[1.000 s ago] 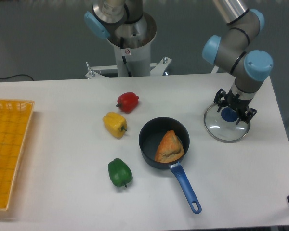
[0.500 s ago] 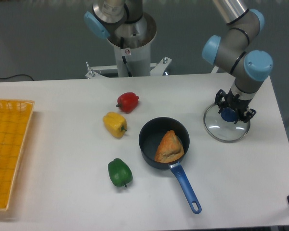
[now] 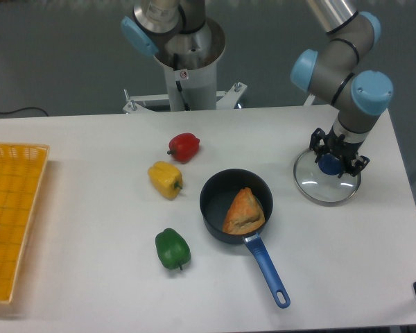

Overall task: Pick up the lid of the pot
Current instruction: 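Lift the glass lid by its knob off the table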

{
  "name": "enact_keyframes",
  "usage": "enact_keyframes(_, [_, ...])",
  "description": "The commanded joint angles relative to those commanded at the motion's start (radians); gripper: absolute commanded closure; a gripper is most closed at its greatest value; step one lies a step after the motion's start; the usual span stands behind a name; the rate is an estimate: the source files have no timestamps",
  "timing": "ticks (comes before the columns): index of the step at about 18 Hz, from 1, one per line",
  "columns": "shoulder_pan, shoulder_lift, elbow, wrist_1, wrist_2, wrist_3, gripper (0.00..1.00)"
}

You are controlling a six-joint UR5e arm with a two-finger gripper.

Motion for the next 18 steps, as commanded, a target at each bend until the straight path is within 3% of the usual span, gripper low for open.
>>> enact_keyframes(5, [-0.005,0.035,-0.002,-0.017,0.003,0.0,0.34])
enact_keyframes(11, [-0.005,0.089,0.012,-0.119,0.002,-0.009,0.34])
enact_keyframes(18, [-0.026,0.123,0.049,-0.182,0.003,-0.023,0.34])
